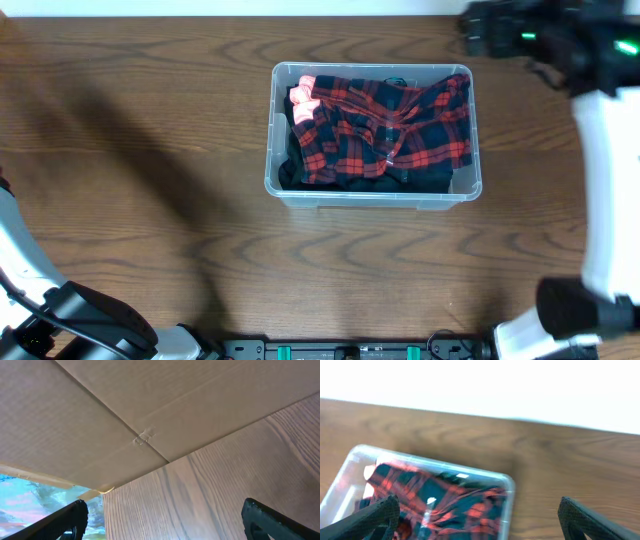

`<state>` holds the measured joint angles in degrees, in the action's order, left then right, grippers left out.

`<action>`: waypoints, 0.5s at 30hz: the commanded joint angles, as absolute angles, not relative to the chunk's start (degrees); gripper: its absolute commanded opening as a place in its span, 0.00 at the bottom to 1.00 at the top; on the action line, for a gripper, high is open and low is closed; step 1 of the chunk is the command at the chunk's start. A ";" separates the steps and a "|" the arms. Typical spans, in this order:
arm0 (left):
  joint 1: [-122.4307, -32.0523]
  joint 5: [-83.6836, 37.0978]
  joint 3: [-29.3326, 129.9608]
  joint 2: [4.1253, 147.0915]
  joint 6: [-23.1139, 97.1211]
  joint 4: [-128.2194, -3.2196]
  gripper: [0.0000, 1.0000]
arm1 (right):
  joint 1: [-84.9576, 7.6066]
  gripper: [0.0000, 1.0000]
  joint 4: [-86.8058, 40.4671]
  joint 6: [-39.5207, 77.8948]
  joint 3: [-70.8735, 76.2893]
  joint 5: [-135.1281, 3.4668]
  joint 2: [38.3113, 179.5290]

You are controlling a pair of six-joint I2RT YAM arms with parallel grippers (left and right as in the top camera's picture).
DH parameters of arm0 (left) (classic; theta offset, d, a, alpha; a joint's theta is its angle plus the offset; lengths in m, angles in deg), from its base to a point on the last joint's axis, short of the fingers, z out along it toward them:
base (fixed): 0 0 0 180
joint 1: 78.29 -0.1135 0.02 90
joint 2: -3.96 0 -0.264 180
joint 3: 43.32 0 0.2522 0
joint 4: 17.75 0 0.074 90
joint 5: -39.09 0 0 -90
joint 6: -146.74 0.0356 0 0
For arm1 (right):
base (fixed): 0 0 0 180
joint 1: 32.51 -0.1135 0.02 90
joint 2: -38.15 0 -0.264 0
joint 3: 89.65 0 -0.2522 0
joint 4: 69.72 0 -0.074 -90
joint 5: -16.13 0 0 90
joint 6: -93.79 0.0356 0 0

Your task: Pack container

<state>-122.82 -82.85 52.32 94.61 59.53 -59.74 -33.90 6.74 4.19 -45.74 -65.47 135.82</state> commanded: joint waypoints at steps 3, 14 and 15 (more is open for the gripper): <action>-123.00 -83.71 51.65 93.98 59.20 -59.76 0.98 | -26.10 0.99 7.99 4.00 -47.46 -65.01 125.41; -123.00 -83.71 51.65 93.98 59.20 -59.76 0.98 | -14.51 0.99 20.29 -4.94 -47.44 -65.01 112.06; -123.02 -83.73 51.65 93.98 59.20 -59.76 0.98 | -14.49 0.99 21.74 -6.04 -47.44 -65.01 111.16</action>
<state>-122.82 -82.85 52.32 94.59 59.53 -59.74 -15.32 19.81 -1.40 -47.09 -65.67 112.91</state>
